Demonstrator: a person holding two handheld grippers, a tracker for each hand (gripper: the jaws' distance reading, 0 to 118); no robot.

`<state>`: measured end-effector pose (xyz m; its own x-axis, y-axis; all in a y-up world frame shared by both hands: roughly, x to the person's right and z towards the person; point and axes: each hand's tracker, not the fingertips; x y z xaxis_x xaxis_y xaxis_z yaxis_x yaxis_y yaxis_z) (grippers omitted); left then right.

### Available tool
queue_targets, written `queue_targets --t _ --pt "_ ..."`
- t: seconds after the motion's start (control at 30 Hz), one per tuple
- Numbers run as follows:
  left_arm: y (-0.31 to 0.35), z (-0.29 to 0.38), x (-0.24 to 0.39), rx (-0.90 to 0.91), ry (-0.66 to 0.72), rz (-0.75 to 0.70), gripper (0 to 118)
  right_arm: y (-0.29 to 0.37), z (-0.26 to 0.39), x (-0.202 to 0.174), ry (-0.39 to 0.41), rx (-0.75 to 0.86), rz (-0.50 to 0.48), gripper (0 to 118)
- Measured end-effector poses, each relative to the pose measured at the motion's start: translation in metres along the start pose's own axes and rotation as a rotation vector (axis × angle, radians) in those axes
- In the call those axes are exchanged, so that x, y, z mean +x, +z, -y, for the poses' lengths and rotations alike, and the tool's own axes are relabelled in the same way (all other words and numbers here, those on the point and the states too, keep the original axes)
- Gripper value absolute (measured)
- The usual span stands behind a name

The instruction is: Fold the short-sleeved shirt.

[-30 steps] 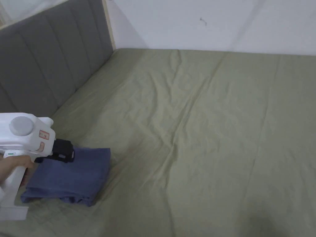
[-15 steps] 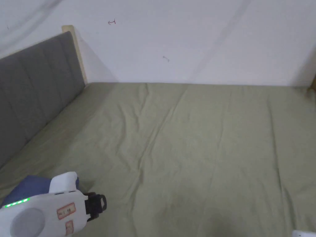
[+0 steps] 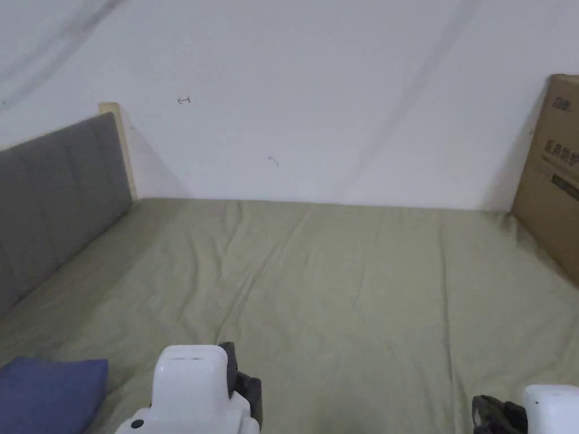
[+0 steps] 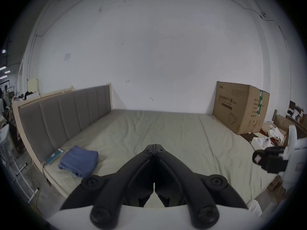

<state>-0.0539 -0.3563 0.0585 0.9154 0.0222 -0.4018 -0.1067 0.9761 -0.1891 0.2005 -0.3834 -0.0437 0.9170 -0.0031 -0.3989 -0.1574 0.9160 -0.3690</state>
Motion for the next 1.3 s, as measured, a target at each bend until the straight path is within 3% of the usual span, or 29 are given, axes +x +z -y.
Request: queue_targets --t 0.07,0.1,0.17,0.2,0.23,0.27,0.3,0.33,0.37,0.6,0.97,1.3 --pt "0.011 -0.004 0.003 0.046 -0.032 0.004 6 0.012 -0.009 -0.003 0.027 0.054 0.023 11" --pt "0.017 -0.006 0.005 0.092 -0.049 -0.018 17 0.016 -0.014 -0.005 0.041 0.077 0.029 23" --pt "0.026 -0.009 0.007 0.145 -0.093 -0.053 57 0.023 -0.021 -0.009 0.061 0.117 0.045 53" --pt "0.030 -0.010 0.008 0.168 -0.108 -0.062 66 0.027 -0.023 -0.010 0.063 0.142 0.054 60" --pt "0.031 -0.011 0.006 0.160 -0.101 -0.051 66 0.029 -0.026 -0.012 0.067 0.158 0.056 60" --pt "0.032 -0.013 0.004 0.157 -0.097 -0.040 91 0.030 -0.028 -0.013 0.066 0.163 0.056 81" --pt "0.033 -0.014 0.003 0.155 -0.082 -0.002 108 0.032 -0.029 -0.014 0.065 0.175 0.055 97" --pt "0.034 -0.015 0.001 0.143 -0.064 0.013 116 0.035 -0.029 -0.015 0.062 0.198 0.055 106" --pt "0.035 -0.016 0.001 0.140 -0.062 0.008 117 0.037 -0.029 -0.016 0.061 0.215 0.052 110" --pt "0.024 -0.021 -0.005 0.006 -0.001 0.094 116 0.043 -0.032 -0.016 0.062 0.262 0.084 110" --pt "0.019 -0.024 -0.004 -0.085 -0.008 -0.039 116 0.037 -0.033 0.001 -0.004 0.221 0.109 110" --pt "0.019 -0.022 0.004 -0.133 -0.012 0.014 116 0.037 -0.036 -0.003 -0.013 0.178 0.090 110"
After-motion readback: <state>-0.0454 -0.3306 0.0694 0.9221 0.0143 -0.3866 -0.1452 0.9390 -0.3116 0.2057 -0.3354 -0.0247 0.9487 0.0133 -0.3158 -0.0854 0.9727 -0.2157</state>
